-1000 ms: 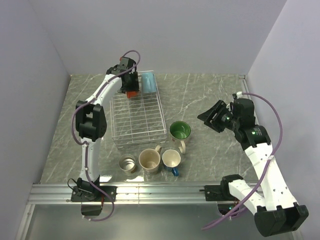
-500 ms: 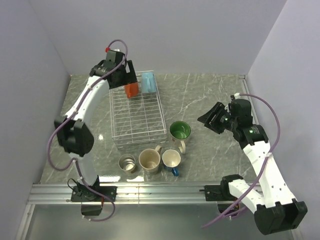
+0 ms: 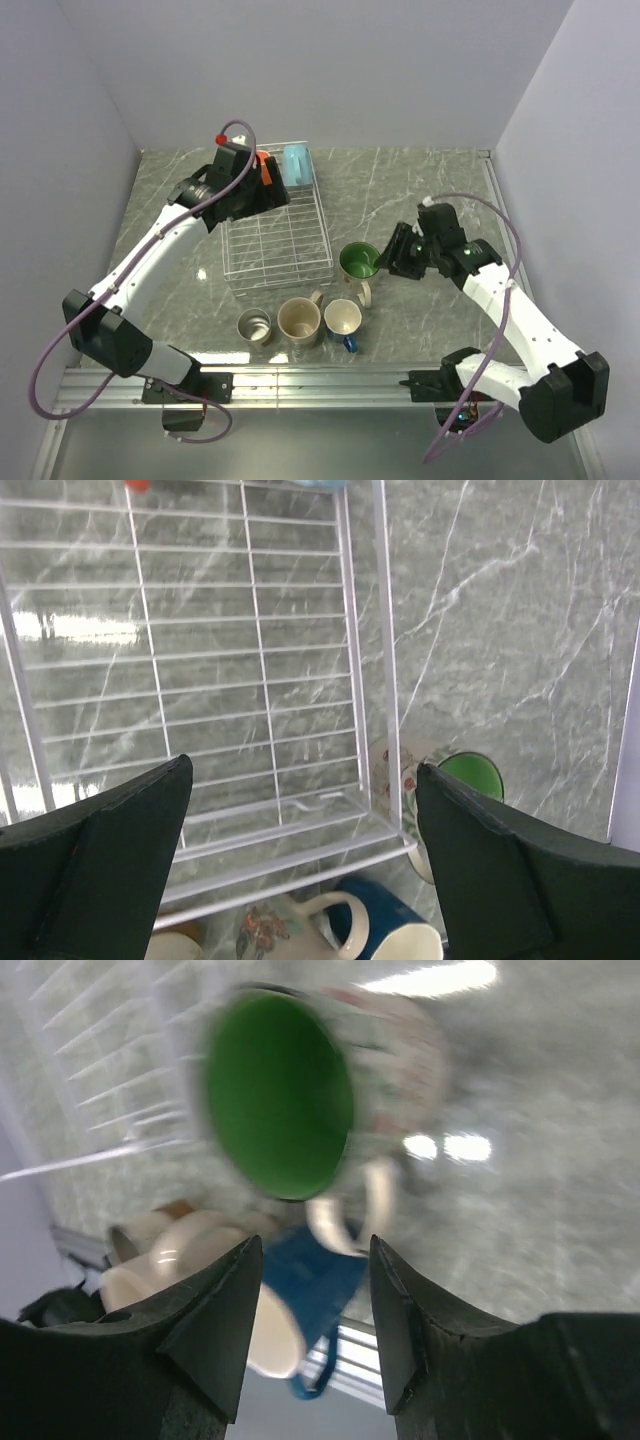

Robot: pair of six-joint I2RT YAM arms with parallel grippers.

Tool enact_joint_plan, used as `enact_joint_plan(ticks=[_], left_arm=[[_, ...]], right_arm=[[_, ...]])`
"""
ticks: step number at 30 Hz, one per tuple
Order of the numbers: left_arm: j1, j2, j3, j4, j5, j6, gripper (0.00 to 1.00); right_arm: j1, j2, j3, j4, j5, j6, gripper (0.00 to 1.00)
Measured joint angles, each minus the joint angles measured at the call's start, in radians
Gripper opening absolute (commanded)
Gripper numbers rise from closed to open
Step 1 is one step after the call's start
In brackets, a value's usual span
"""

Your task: Load the cups into the dish rack

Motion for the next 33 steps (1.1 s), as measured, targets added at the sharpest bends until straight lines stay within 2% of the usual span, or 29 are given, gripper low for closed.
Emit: enact_joint_plan(ticks=[4, 7, 14, 20, 24, 33], left_arm=[[-0.007, -0.078, -0.070, -0.023, -0.006, -0.033, 0.98], [-0.003, -0.182, -0.124, -0.048, -0.008, -0.066, 0.97], [-0.007, -0.457, -0.274, -0.111, 0.003, -0.157, 0.98], [-0.010, -0.569, -0.348, -0.179, 0.044, -0.210, 0.98], [-0.010, -0.580, -0.354, -0.219, 0.068, -0.220, 0.98], [-0.010, -0.586, -0.354, -0.281, 0.083, -0.205, 0.98]], right_arm=[[0.053, 0.078, 0.184, 0.043, 0.002, -0.017, 0.55], [0.070, 0.211, 0.388, 0.078, 0.002, -0.037, 0.55], [0.179, 0.681, 0.959, 0.063, 0.079, -0.128, 0.55], [0.240, 1.089, 1.439, 0.012, 0.204, -0.206, 0.55], [0.243, 1.200, 1.537, 0.029, 0.280, -0.240, 0.55], [0.261, 1.293, 1.535, 0.079, 0.431, -0.303, 0.55]])
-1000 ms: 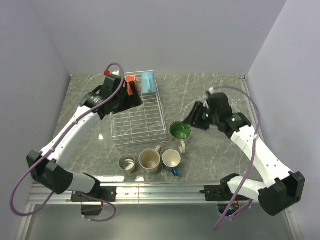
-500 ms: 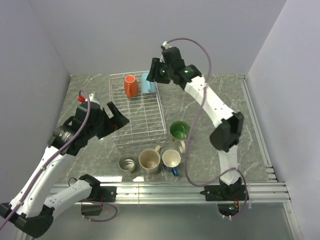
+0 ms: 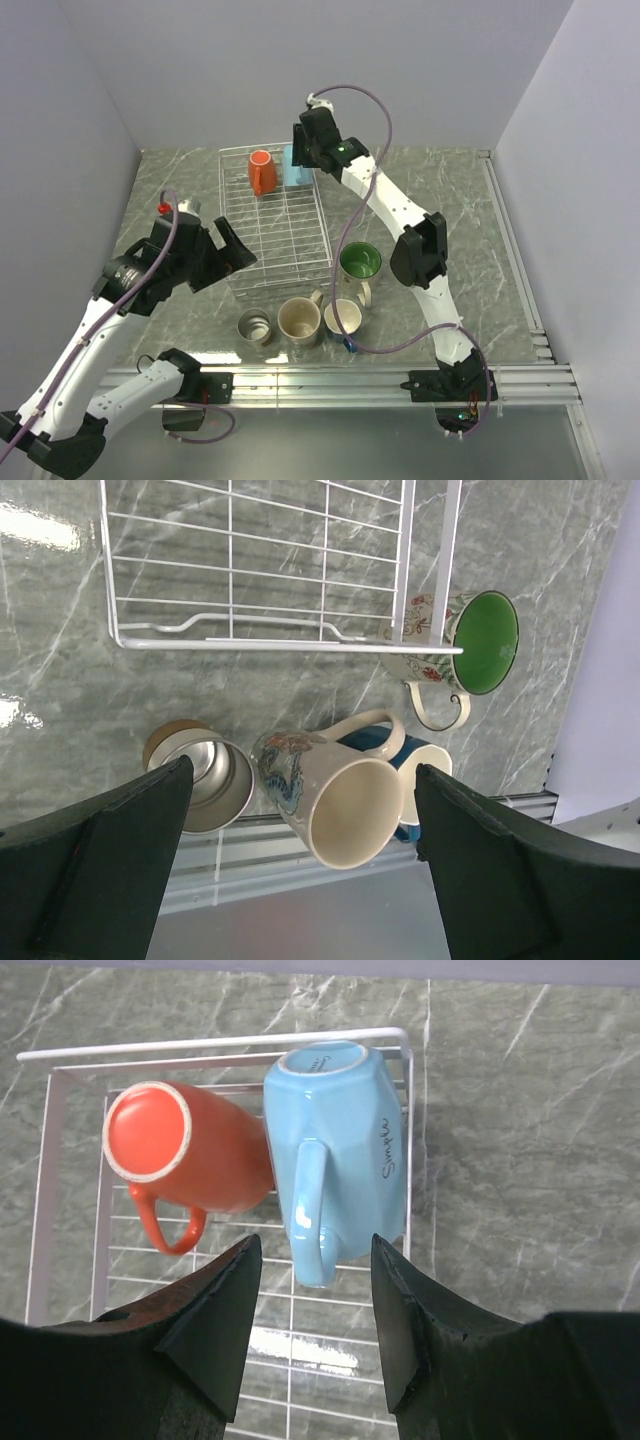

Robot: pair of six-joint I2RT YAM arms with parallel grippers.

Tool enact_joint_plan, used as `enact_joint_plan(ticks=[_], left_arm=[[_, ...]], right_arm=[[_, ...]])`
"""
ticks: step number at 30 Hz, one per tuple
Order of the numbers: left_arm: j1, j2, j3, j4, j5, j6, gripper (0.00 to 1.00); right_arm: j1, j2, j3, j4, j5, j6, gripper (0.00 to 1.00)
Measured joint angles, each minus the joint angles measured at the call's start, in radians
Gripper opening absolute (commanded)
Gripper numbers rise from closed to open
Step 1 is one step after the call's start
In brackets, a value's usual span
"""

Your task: Load the cups into the dish rack

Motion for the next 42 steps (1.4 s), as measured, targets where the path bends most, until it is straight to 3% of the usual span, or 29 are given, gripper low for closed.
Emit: enact_joint_plan(ticks=[20, 21, 24, 25, 28, 36, 42], left_arm=[[0.000, -0.105, -0.079, -0.057, 0.045, 0.052, 0.99], [0.000, -0.110, -0.083, -0.058, 0.045, 0.053, 0.99], [0.000, -0.121, -0.088, -0.067, 0.045, 0.053, 0.99], [0.000, -0.122, -0.089, -0.070, 0.045, 0.055, 0.99], [0.000, -0.123, -0.095, -0.072, 0.045, 0.058, 0.99], [0.000, -0.129, -0.124, -0.078, 0.045, 0.070, 0.99], [0.000, -0.136, -0.135, -0.076, 0.045, 0.070, 0.99]], right_arm=[[0.052, 0.132, 0.025, 0.101, 0.134, 0.003, 0.53], [0.052, 0.132, 0.025, 0.101, 0.139, 0.004, 0.51], [0.052, 0.132, 0.025, 0.105, 0.150, 0.010, 0.33], [0.052, 0.132, 0.025, 0.105, 0.153, 0.014, 0.20], [0.052, 0.133, 0.019, 0.111, 0.153, 0.024, 0.00], [0.071, 0.058, -0.161, 0.230, 0.174, 0.029, 0.00], [0.097, -0.072, -0.441, 0.323, 0.162, 0.071, 0.00]])
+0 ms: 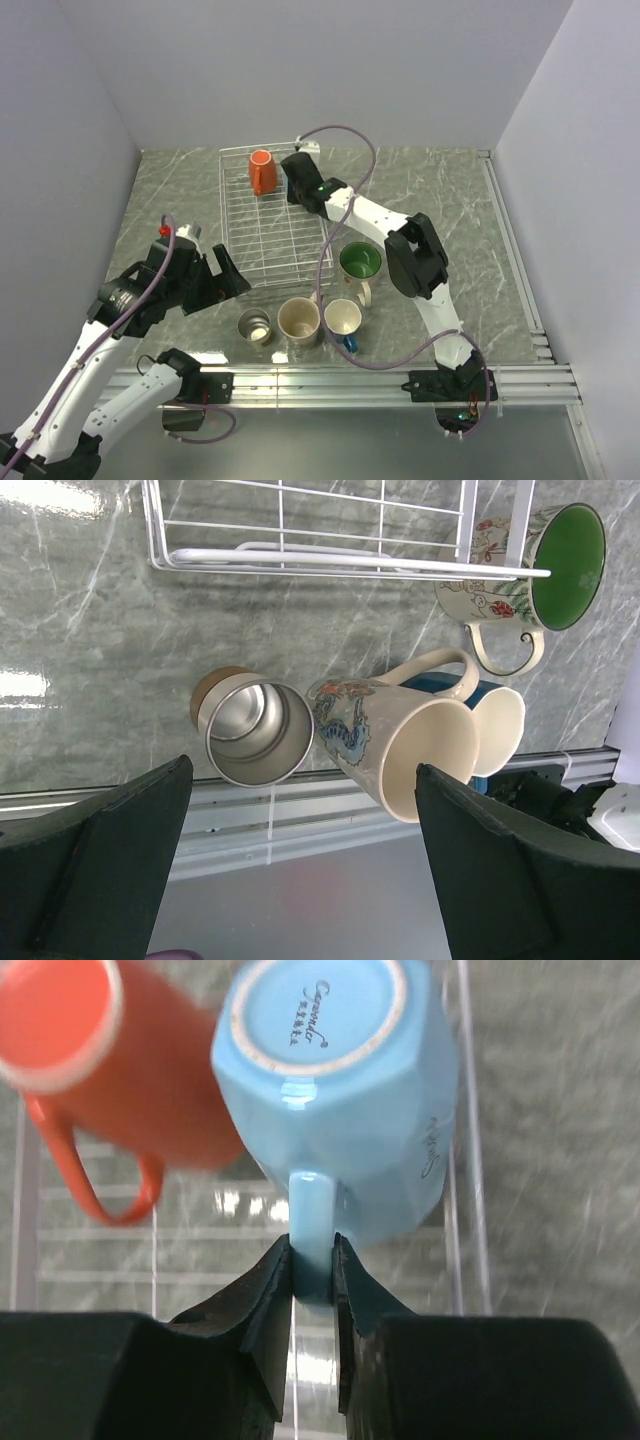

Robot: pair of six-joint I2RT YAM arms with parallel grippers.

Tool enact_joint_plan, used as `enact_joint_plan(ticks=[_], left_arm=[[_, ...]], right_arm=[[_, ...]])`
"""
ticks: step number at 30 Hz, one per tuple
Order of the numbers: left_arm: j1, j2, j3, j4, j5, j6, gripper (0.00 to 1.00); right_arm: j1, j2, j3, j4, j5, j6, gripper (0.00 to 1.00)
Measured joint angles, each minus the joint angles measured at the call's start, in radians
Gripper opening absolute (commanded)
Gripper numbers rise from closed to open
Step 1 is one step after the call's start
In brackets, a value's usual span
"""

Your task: Load the cups into the dish rack

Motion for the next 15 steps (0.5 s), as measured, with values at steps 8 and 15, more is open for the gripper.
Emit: enact_joint_plan(ticks=[8, 15], left_arm=[[0.000, -0.005, -0.029, 0.024, 0.007, -0.007, 0.98], [0.000, -0.014, -0.037, 0.039, 0.008, -0.031, 0.98]], right_arm=[[0.032, -0.035, -0.092, -0.010, -0.016, 0.050, 0.00], [0.027, -0.025, -0.061, -0.042, -0.018, 0.054, 0.00]])
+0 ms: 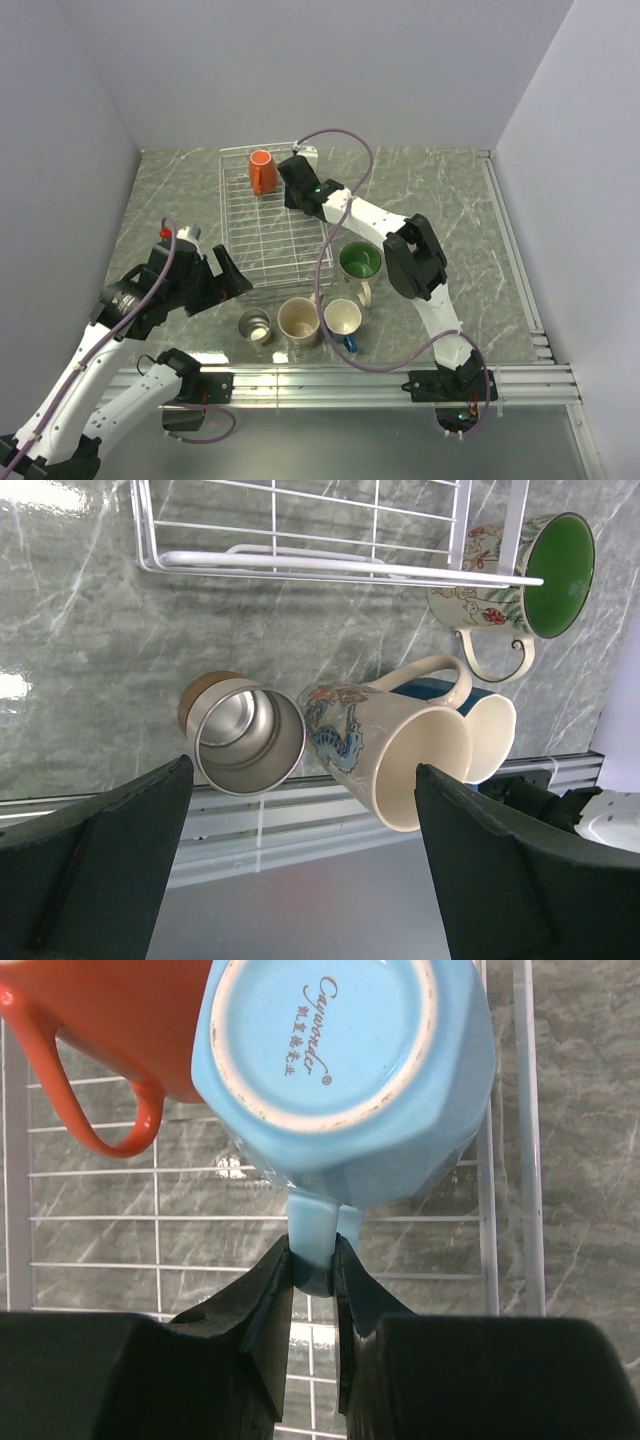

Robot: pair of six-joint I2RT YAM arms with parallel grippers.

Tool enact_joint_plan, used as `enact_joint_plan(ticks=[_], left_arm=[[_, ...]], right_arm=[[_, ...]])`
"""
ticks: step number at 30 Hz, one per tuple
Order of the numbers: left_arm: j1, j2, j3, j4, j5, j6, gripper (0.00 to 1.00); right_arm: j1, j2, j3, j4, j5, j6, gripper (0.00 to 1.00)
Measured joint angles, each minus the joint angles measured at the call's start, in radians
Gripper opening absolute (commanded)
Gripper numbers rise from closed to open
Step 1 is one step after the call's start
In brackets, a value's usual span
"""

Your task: Load the cups into the dish rack

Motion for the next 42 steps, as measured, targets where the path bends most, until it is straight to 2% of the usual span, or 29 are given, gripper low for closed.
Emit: enact_joint_plan(ticks=[20, 21, 22, 23, 25, 27, 32, 38, 42], left_arm=[[0.000, -0.011, -0.049, 0.005, 0.018, -0.040, 0.97], [0.000, -0.009, -0.049, 0.004, 0.018, -0.040, 0.97], [0.000, -0.006, -0.049, 0.004, 0.018, -0.040, 0.97], [0.000, -0.003, -0.049, 0.005, 0.018, -0.040, 0.97], [0.000, 0.003, -0.049, 0.006, 0.018, -0.040, 0.97], [0.000, 0.010, -0.049, 0.010, 0.018, -0.040, 0.97], [0.000, 0.038, -0.048, 0.029, 0.018, -0.041, 0.97], [0.000, 0.090, -0.031, 0.050, 0.012, -0.040, 0.97], [0.000, 0.138, 0.017, 0.063, -0.004, -0.039, 0.97]], right_arm=[[-0.059, 0.196, 0.303, -0.050, -0.048, 0.007, 0.00], [-0.060, 0.197, 0.304, -0.050, -0.054, 0.008, 0.07], [-0.062, 0.197, 0.304, -0.051, -0.060, 0.008, 0.18], [-0.063, 0.197, 0.304, -0.050, -0.066, 0.008, 0.40], [-0.067, 0.196, 0.290, -0.054, -0.075, 0.013, 0.62], [-0.073, 0.195, 0.245, -0.062, -0.078, 0.016, 0.71], [-0.076, 0.152, 0.135, -0.009, -0.084, -0.003, 0.78], [-0.074, 0.008, -0.010, -0.037, -0.093, -0.020, 0.80], [-0.077, -0.089, -0.036, -0.089, -0.095, -0.043, 0.80]])
